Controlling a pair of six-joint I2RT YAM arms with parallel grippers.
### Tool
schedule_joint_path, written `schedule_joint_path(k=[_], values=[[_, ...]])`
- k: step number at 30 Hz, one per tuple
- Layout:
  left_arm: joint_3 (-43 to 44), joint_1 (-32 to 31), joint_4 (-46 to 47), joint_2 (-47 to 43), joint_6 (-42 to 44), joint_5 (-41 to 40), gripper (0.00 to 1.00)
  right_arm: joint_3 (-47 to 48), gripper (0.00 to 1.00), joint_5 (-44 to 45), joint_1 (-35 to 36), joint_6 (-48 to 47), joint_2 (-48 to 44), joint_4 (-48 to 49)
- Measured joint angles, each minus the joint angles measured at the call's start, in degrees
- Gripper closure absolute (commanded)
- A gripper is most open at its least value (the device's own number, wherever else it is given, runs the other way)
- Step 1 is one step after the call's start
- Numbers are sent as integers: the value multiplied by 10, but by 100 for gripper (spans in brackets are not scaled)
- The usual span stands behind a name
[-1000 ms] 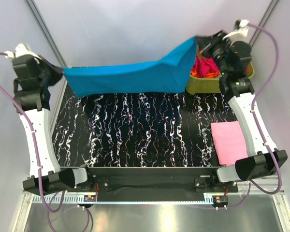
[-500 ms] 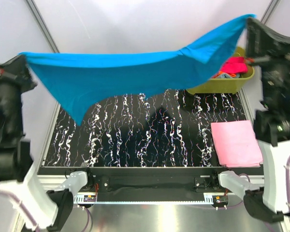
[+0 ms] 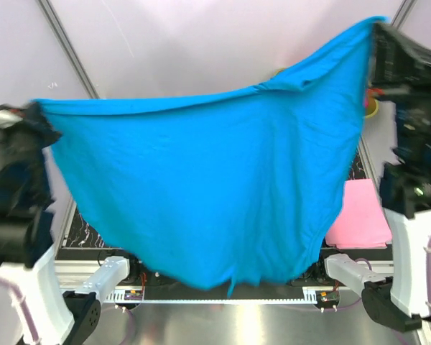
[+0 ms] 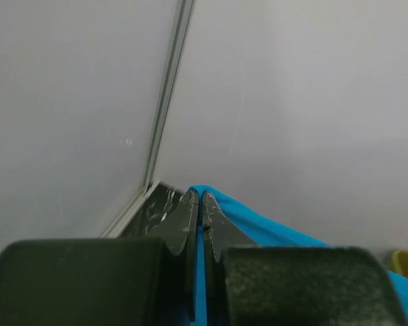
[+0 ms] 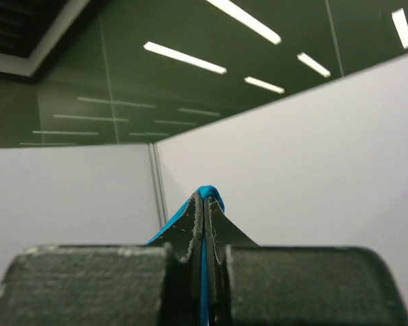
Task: Fold and stack the t-shirts
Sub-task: Flatten the tshirt out
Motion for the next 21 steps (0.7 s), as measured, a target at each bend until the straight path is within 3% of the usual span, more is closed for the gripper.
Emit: schedule_joint_path(k=[7,14,17,21], values=[[-261,0,43,32,-8,-19,93,-148,100,-5,0,14,99,17],[-527,28,176,110,-8,-21,93,-236,100,-18,0,27,264,-8],[-559,66,217,203,-16,-10,95,-236,100,-28,0,28,318,-10],[-540,120,263,324,-28,28,98,-231,100,-44,1,30,376,-10]])
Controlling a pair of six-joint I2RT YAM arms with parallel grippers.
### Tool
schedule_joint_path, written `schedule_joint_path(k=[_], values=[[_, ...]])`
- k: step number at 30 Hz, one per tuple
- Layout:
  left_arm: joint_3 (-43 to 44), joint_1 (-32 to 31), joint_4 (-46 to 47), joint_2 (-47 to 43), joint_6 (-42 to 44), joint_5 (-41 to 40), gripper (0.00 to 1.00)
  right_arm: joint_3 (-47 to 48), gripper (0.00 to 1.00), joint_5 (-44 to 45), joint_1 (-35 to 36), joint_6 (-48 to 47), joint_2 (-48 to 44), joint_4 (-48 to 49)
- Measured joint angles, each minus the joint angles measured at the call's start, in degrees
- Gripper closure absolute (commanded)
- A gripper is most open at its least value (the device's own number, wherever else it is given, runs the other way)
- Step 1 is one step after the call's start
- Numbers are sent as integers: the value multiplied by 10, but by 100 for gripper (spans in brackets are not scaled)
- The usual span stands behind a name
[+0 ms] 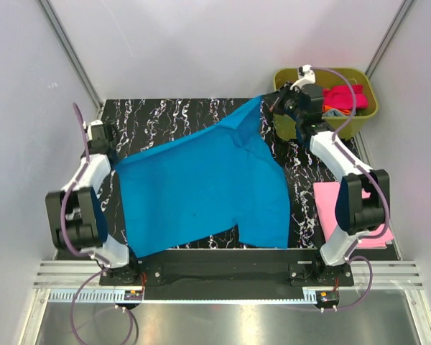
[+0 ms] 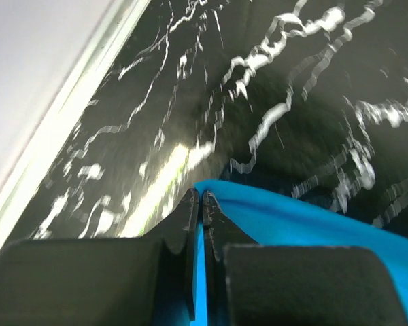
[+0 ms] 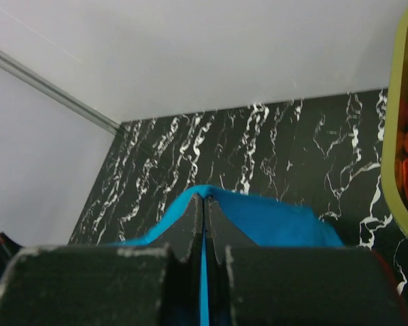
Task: Fold and stack the t-shirts
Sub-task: Flatten the tshirt out, then fold the tshirt
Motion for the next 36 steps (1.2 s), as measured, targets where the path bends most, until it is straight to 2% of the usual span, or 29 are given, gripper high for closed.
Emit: schedule_joint_path(k=[4,7,18,23,32,36], values=[[56,32,22,94,-2,39,100,2,100,-7,0,0,34,0],[85,35,30,126,-7,55,100,2,100,-11,0,-2,45,0],[88,35,9,129,-40,75,100,25,100,-36,0,-11,61,-52],[85,40,-5,121,-44,75,100,31,100,-41,0,-8,76,-31],[110,72,-18,135,-44,76,100,203,100,-53,3,4,234,0],[145,81,-17,169,-46,80,100,240,100,-56,5,9,274,4]])
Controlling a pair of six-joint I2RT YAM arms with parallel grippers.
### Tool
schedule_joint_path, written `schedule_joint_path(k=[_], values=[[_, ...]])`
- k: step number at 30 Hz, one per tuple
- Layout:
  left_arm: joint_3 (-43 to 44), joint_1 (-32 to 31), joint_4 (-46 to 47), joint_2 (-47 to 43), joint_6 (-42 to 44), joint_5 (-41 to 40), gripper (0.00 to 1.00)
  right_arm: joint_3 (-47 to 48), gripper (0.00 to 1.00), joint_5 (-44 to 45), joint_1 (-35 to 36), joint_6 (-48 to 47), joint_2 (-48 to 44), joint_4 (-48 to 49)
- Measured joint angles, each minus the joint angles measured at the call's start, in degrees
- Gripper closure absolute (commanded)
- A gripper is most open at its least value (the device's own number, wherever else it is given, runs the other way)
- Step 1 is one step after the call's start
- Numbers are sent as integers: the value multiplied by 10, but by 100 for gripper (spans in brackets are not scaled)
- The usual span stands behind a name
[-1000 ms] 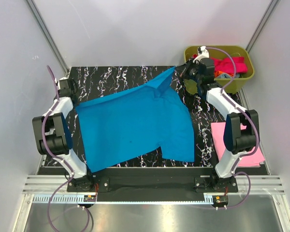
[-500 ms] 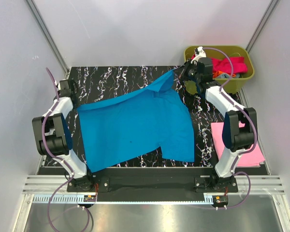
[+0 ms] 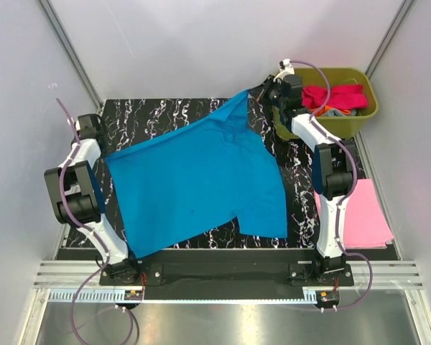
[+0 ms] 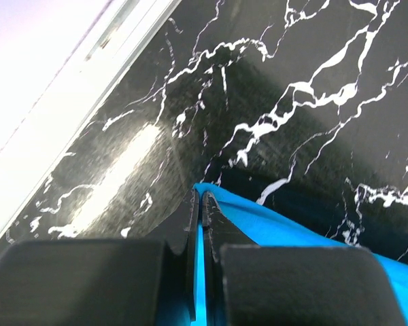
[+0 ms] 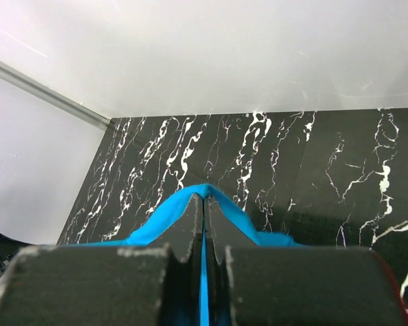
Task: Fold and stack the t-shirts
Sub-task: Fold the tshirt
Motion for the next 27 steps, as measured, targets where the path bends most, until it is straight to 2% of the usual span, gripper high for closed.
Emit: schedule_joint_path(k=[9,21,27], values=[[13,0,-5,21,-14,16,100,15,100,-8,9,30,26,-9],[-30,0,-50,-21,-13,15,100,-125,100,7,18,11,-96,-98],[-38,0,-81,-42,-13,14,100,-139,100,16,17,-25,-141,-144]])
